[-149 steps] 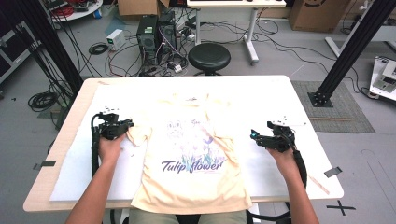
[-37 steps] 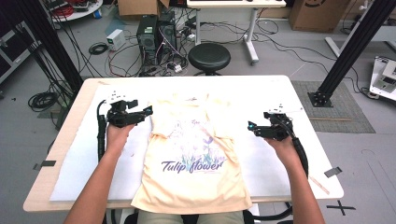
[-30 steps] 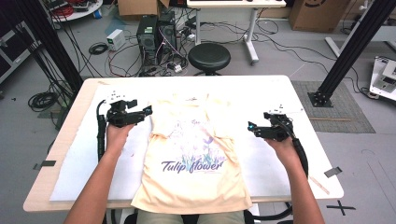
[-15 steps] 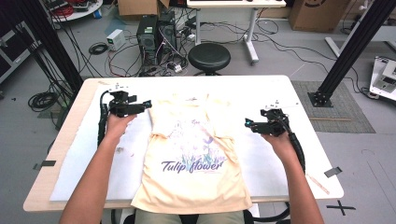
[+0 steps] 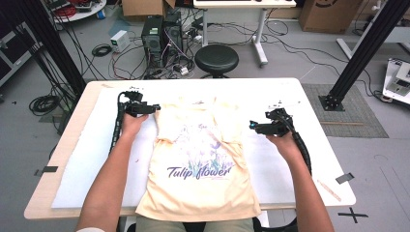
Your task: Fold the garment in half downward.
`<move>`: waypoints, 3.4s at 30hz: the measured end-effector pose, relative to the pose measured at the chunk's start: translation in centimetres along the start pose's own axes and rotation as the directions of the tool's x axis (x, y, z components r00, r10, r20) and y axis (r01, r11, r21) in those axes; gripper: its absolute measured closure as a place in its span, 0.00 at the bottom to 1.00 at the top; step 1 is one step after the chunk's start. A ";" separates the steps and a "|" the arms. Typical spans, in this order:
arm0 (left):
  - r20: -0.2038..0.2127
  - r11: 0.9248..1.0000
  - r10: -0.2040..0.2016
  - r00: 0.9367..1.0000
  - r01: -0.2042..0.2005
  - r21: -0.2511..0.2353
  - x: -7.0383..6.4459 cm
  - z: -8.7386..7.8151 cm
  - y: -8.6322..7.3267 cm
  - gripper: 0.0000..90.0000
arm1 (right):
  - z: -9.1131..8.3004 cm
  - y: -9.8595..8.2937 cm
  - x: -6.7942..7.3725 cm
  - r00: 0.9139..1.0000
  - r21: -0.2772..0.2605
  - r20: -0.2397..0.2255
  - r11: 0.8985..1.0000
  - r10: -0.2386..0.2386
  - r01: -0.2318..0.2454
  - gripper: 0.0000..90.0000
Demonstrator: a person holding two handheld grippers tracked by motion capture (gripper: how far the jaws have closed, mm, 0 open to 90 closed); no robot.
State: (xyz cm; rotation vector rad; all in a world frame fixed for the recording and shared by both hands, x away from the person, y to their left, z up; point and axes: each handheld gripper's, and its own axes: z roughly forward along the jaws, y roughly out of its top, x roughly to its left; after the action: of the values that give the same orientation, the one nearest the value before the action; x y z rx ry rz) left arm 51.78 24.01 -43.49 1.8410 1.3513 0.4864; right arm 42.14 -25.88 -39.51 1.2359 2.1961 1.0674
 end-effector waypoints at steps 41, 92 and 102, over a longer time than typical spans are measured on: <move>0.083 0.997 -0.009 0.997 0.016 -0.080 -0.9 -2.7 -0.6 0.96 | 10.4 4.6 0.8 0.998 0.090 0.051 0.996 -0.035 0.030 0.97; 0.428 0.977 0.140 0.893 -0.054 -0.207 -4.3 -17.5 -11.6 0.40 | -7.1 -7.1 8.1 0.987 -0.132 -0.126 0.988 -0.097 0.080 0.68; 0.322 1.000 0.000 0.947 0.003 -0.007 -2.8 -9.1 -7.0 0.40 | 0.6 -2.3 5.1 0.998 0.049 -0.068 0.999 0.014 -0.011 0.57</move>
State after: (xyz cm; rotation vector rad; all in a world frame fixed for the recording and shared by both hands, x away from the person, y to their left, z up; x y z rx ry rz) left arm 40.03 25.63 -42.89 1.8200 1.1261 0.1761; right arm 38.60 -22.04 -41.56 1.2532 2.2801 1.0825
